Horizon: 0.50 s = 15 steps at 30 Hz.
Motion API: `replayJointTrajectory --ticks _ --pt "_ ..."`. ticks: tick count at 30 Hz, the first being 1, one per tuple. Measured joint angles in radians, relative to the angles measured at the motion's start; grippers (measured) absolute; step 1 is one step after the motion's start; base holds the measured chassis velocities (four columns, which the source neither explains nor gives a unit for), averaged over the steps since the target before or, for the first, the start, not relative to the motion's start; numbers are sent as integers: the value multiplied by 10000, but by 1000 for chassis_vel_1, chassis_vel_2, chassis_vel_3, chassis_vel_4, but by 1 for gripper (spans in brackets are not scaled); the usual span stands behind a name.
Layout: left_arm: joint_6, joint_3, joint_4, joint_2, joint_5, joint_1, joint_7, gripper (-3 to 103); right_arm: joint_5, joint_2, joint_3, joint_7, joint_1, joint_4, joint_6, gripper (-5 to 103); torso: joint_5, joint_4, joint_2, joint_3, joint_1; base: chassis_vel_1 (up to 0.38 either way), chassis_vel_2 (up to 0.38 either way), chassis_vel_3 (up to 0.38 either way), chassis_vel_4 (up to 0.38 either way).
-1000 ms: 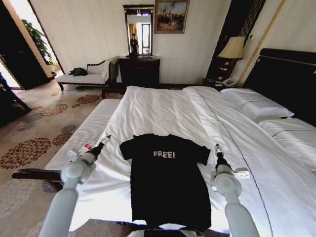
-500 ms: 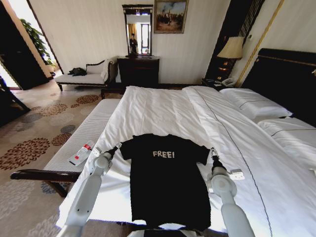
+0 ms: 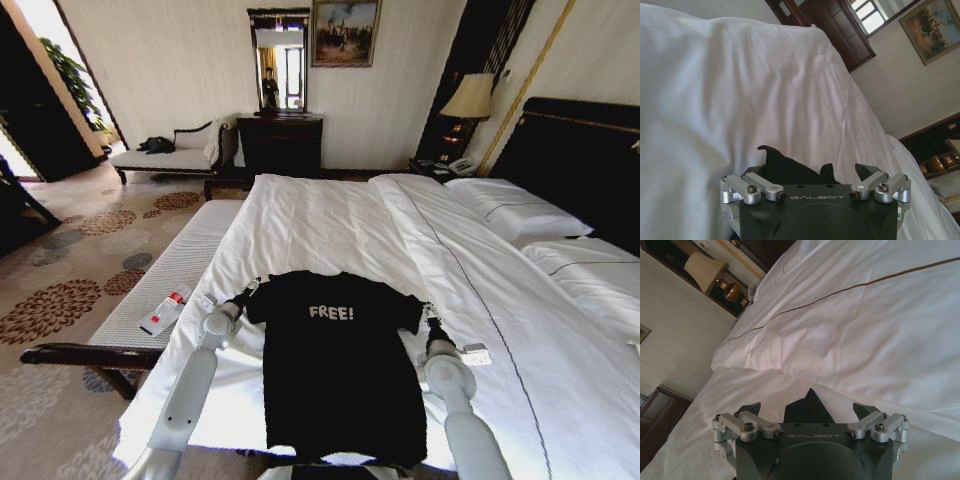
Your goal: Fold the clothes on the bed.
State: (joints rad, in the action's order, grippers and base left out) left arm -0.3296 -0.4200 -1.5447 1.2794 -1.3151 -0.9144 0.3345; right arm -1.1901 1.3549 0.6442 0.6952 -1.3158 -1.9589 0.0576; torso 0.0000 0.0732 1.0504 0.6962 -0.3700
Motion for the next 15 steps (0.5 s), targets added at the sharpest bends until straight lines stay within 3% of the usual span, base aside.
replayJointTrajectory --ticks 7,9,12,15 --pt "71 -130 -151 -87 92 -267 -17 97 58 42 -40 56 -55 -97 -20 100 0 -1 1 0 0 0 0 0 0" --pt "82 -214 -131 -119 137 -282 -24 86 106 55 -53 79 -106 -141 -26 100 0 0 1 0 0 0 0 0 0" --pt "82 -258 -34 -127 135 -239 -55 81 123 60 -55 104 -139 -160 -36 100 0 0 2 0 0 0 0 0 0" --pt "92 -275 202 -86 141 -122 -114 65 132 48 -48 145 -167 -178 -48 100 0 0 2 0 0 0 0 0 0"
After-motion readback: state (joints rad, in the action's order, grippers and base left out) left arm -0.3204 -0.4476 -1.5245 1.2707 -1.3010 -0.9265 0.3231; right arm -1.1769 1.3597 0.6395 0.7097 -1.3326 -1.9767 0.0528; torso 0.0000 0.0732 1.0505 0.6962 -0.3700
